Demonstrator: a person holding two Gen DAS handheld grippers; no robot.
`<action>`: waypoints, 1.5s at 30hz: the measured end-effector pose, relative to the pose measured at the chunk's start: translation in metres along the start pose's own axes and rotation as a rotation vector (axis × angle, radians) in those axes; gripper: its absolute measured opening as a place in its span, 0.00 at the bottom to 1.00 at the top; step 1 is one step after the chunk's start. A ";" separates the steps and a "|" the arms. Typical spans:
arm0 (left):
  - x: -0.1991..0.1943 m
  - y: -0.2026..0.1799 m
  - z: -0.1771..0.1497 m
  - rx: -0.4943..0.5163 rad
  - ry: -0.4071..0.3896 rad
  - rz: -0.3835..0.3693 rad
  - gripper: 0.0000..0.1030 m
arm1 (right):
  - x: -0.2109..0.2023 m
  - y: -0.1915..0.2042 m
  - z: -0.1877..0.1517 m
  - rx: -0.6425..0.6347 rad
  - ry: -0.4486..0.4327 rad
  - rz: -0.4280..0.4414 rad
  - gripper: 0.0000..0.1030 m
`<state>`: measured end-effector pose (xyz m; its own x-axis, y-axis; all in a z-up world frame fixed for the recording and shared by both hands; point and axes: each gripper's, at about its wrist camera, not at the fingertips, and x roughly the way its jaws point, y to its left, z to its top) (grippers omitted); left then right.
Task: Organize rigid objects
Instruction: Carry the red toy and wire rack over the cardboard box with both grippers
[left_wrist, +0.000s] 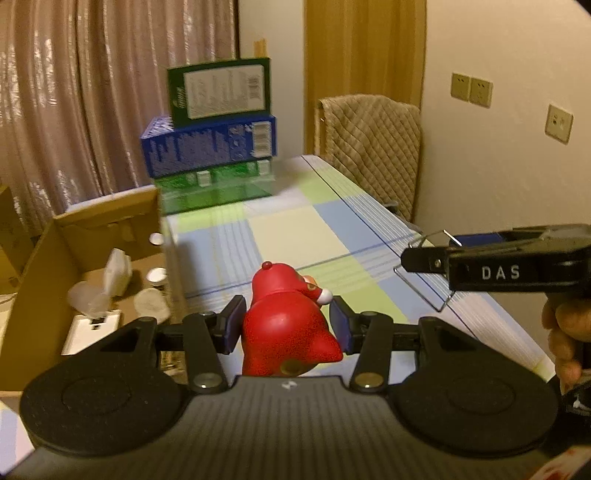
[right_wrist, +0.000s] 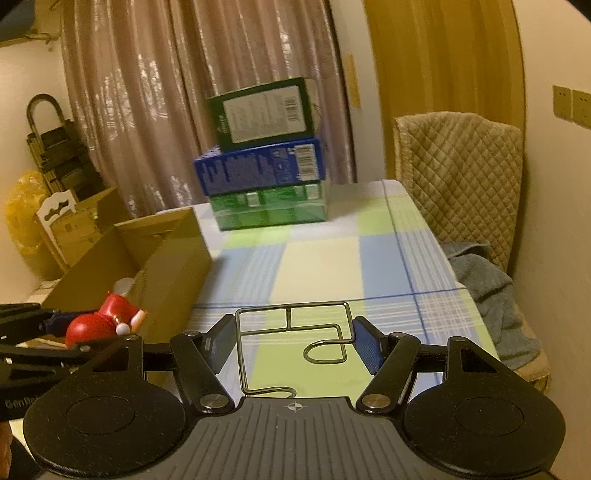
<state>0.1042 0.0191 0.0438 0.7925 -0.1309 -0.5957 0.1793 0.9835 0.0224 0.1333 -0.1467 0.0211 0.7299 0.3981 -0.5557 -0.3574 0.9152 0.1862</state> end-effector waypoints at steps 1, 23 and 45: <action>-0.004 0.004 0.001 -0.006 -0.005 0.005 0.43 | -0.001 0.004 0.000 -0.004 -0.001 0.006 0.63; -0.050 0.146 0.003 -0.176 -0.041 0.140 0.43 | 0.032 0.107 0.032 -0.112 0.003 0.188 0.63; 0.010 0.236 -0.021 -0.130 0.094 0.166 0.43 | 0.157 0.194 0.043 -0.148 0.170 0.326 0.63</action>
<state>0.1422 0.2525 0.0267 0.7460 0.0403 -0.6648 -0.0307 0.9992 0.0262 0.2036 0.0955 0.0050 0.4617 0.6391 -0.6152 -0.6437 0.7185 0.2634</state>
